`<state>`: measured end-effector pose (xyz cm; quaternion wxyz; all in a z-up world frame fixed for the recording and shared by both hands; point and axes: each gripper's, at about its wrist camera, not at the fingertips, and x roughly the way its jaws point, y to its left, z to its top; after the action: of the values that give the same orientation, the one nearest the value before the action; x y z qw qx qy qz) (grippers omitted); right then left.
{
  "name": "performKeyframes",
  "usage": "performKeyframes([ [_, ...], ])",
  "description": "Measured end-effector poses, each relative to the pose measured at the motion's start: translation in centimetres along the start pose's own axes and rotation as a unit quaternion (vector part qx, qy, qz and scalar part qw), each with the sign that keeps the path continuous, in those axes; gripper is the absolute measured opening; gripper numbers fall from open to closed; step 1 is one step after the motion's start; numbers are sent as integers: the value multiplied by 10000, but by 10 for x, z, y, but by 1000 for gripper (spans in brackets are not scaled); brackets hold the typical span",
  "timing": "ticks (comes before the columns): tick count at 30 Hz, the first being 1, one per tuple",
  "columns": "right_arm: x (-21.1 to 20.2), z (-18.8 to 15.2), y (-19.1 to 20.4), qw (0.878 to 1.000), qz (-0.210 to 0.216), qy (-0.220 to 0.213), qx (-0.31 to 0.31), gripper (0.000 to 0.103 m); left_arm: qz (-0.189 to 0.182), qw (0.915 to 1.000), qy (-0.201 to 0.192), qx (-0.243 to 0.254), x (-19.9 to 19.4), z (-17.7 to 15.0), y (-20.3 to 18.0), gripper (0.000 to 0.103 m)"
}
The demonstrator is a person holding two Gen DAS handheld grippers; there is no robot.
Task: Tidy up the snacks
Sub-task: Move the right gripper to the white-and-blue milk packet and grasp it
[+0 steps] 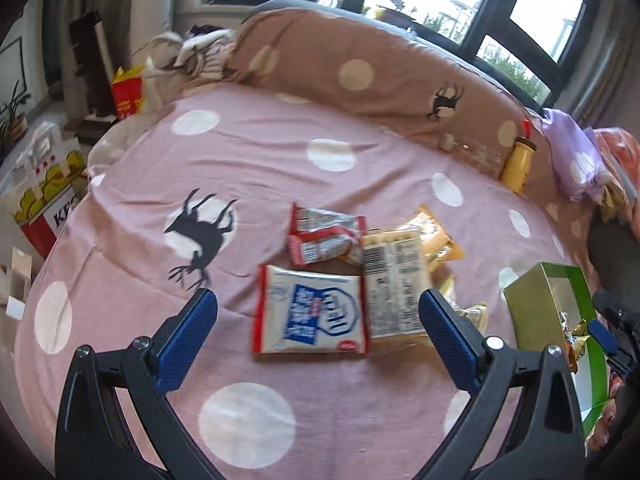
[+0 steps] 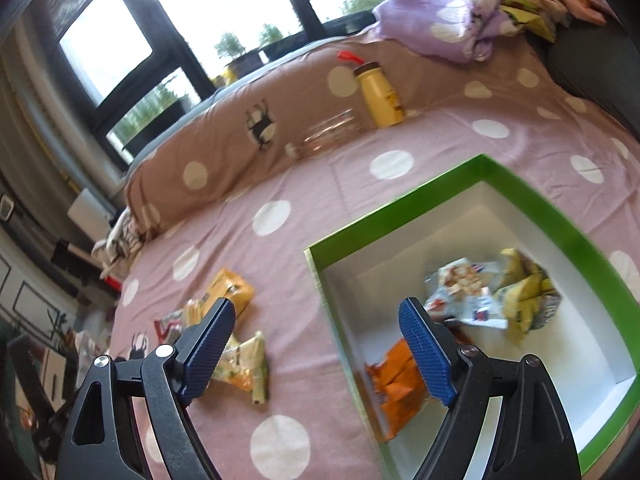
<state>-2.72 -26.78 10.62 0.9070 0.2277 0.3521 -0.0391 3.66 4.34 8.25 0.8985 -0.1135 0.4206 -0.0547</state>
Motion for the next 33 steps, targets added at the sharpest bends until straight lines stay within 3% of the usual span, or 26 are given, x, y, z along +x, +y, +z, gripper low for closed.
performKeyframes([
  [5, 22, -8, 38, 9962, 614, 567, -228, 84, 19, 9985, 354, -406, 14, 1, 31, 101],
  [10, 49, -16, 92, 9883, 776, 1170, -600, 84, 81, 9960, 671, -589, 27, 0, 47, 100],
  [13, 62, -23, 127, 9773, 1221, 1454, -943, 84, -91, 9935, 892, -701, 37, -2, 52, 99],
  [17, 97, -32, 153, 9618, 1506, 2189, -666, 81, -100, 9920, 1064, -678, 43, -4, 53, 95],
  [19, 112, -37, 163, 9557, 1527, 2445, -599, 80, -51, 9917, 1108, -653, 46, -5, 54, 86],
  [21, 127, -46, 170, 9450, 1702, 2750, -482, 79, 158, 9914, 1146, -613, 48, -6, 55, 68],
  [22, 131, -50, 172, 9418, 1732, 2849, -435, 79, 188, 9913, 1154, -610, 48, -6, 55, 68],
  [26, 156, -66, 177, 9369, 1491, 3145, -321, 79, -55, 9910, 1188, -619, 49, -6, 55, 66],
  [29, 167, -70, 169, 9453, 930, 3111, -313, 77, -37, 9907, 1225, -586, 53, -6, 54, 65],
  [33, 167, -68, 168, 9479, 968, 3018, -323, 77, -147, 9903, 1236, -619, 53, -5, 53, 65],
])
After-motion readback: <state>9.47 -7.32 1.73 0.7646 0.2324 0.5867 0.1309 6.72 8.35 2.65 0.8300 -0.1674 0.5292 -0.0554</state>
